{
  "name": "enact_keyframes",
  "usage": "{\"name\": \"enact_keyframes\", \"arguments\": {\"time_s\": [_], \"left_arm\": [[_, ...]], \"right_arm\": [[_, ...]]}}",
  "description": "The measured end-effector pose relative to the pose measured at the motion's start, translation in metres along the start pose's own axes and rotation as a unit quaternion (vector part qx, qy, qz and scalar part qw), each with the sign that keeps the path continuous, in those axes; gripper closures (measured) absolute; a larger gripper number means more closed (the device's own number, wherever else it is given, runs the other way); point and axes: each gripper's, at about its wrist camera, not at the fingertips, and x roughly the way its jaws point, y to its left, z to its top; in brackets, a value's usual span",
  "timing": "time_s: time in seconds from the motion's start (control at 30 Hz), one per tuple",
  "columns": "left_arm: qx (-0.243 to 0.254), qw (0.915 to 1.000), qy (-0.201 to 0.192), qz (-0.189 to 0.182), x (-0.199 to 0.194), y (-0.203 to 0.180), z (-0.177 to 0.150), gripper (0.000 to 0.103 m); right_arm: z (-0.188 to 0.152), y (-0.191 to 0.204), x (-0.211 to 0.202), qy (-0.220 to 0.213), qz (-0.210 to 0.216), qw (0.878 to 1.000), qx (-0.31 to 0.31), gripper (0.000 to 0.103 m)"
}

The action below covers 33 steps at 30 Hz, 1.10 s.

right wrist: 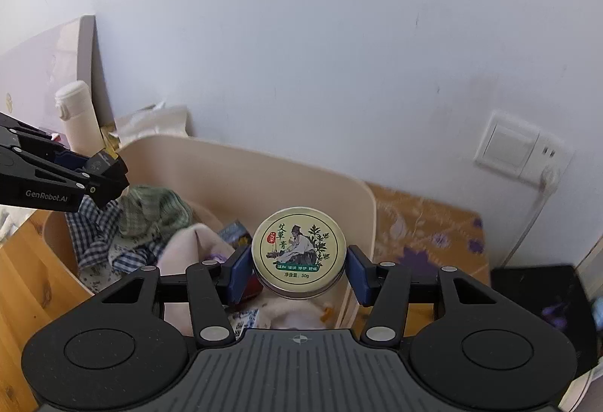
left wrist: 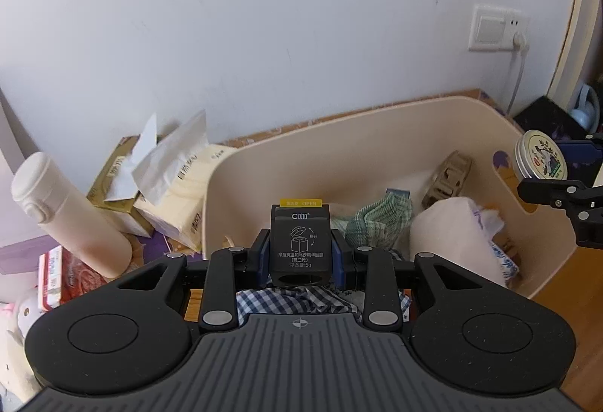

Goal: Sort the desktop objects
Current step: 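Open both grippers to drop the black box and round tin into the basket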

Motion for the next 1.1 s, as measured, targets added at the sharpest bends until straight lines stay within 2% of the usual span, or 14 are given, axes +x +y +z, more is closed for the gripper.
{"name": "enact_keyframes", "arguments": {"time_s": [0.13,0.33,0.43,0.5,0.63,0.73,0.77,0.9,0.97,1.1], "left_arm": [[-0.002,0.9997,0.019,-0.014,0.012,-0.002,0.000,0.071],[-0.014,0.9985,0.048,-0.023,0.023,-0.004,-0.001,0.071],[-0.019,0.9983,0.050,-0.021,0.022,-0.004,-0.002,0.071],[-0.020,0.9982,0.053,-0.021,0.022,-0.004,-0.002,0.066],[-0.015,0.9989,0.043,-0.010,0.015,-0.003,-0.001,0.043],[-0.025,0.9991,0.035,-0.006,0.008,0.001,-0.001,0.034],[-0.028,0.9990,0.034,-0.007,0.005,0.002,-0.001,0.033],[-0.028,0.9993,0.024,-0.008,-0.007,0.005,-0.003,0.030],[-0.028,0.9994,0.020,-0.011,-0.013,0.006,-0.005,0.028],[-0.030,0.9994,0.008,-0.015,-0.028,0.007,-0.007,0.026]], "right_arm": [[-0.005,-0.003,0.014,0.027,-0.002,1.000,0.004,0.052],[-0.009,0.003,0.021,0.045,0.007,0.999,-0.003,0.052],[-0.010,0.008,0.023,0.050,0.003,0.999,-0.009,0.051],[-0.010,0.009,0.023,0.048,0.001,0.999,-0.007,0.044],[-0.008,0.012,0.018,0.039,-0.002,0.999,-0.009,0.037],[-0.005,0.013,0.011,0.028,-0.004,1.000,-0.008,0.027],[-0.005,0.012,0.009,0.024,-0.006,1.000,-0.007,0.024],[-0.004,0.016,-0.004,0.012,-0.005,1.000,0.001,0.023],[-0.002,0.018,-0.011,0.004,-0.009,1.000,0.010,0.004],[0.000,0.023,-0.027,-0.013,-0.008,1.000,0.024,0.001]]}}
